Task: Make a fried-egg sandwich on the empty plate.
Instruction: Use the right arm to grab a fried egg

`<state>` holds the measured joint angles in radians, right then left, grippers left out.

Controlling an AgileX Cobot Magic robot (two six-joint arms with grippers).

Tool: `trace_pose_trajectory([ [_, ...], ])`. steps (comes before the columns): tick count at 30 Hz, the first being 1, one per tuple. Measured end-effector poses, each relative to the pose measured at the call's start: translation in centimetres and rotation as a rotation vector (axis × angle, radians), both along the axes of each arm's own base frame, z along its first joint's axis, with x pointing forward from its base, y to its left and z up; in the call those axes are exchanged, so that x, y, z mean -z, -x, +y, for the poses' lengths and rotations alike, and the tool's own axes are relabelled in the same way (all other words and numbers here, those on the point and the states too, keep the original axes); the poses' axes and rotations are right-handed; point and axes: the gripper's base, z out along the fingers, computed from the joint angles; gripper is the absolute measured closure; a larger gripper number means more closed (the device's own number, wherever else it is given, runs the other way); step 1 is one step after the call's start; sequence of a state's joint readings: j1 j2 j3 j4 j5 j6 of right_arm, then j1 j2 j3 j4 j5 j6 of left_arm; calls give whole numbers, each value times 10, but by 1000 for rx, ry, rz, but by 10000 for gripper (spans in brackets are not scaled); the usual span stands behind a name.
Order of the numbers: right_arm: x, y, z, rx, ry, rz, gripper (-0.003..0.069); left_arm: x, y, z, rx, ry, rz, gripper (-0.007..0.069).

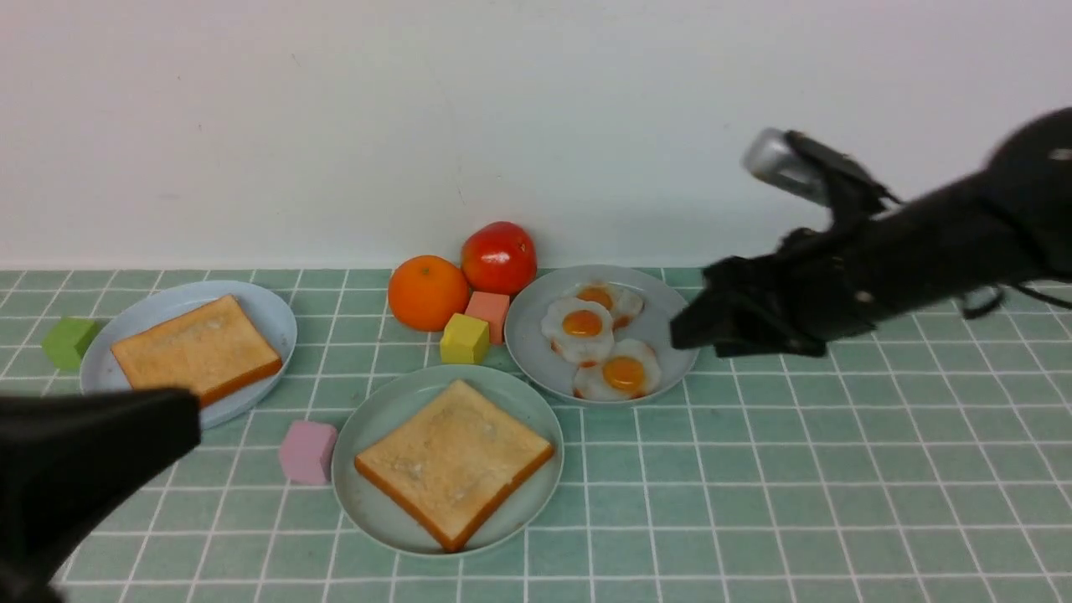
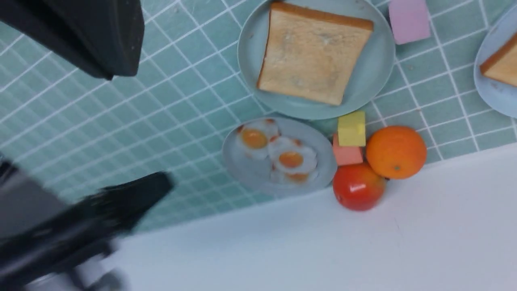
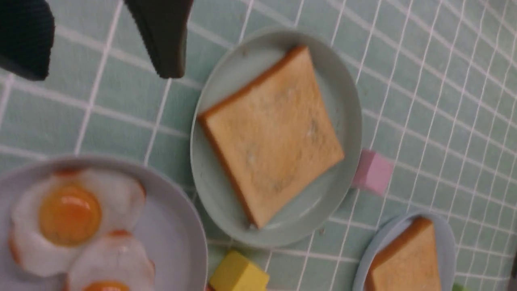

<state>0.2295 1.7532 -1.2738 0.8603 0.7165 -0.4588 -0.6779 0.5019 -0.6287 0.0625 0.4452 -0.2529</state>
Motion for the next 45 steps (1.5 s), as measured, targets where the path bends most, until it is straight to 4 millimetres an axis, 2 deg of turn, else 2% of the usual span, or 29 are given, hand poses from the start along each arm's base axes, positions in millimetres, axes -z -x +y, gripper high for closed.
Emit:
trace_pose_trajectory([
  [1, 5, -16, 4, -1, -4, -1, 273, 4, 4, 4, -2, 12, -26, 638],
  [3, 15, -28, 7, -3, -5, 16, 274, 6, 6, 5, -3, 17, -38, 638],
  [4, 24, -44, 11, -6, -7, 21, 273, 7, 7, 6, -4, 22, -48, 638],
  [6, 32, -62, 16, -7, -10, 15, 273, 6, 7, 6, -3, 32, -62, 638],
  [7, 44, -75, 19, 3, -15, 32, 273, 6, 7, 6, -2, 38, -69, 638],
  [8, 42, -76, 19, 3, -16, 25, 273, 6, 7, 6, -2, 39, -70, 638],
  [10, 60, -95, 24, 13, -23, 43, 273, 4, 7, 6, 0, 53, -86, 638],
  [15, 82, -121, 30, 28, -46, 45, 273, 2, 6, 5, 2, 71, -110, 638],
  [23, 107, -136, 34, 54, -58, 67, 273, 2, 6, 5, 3, 73, -108, 638],
  [45, 114, -142, 36, 91, -103, 67, 273, 3, 6, 5, 4, 79, -102, 638],
])
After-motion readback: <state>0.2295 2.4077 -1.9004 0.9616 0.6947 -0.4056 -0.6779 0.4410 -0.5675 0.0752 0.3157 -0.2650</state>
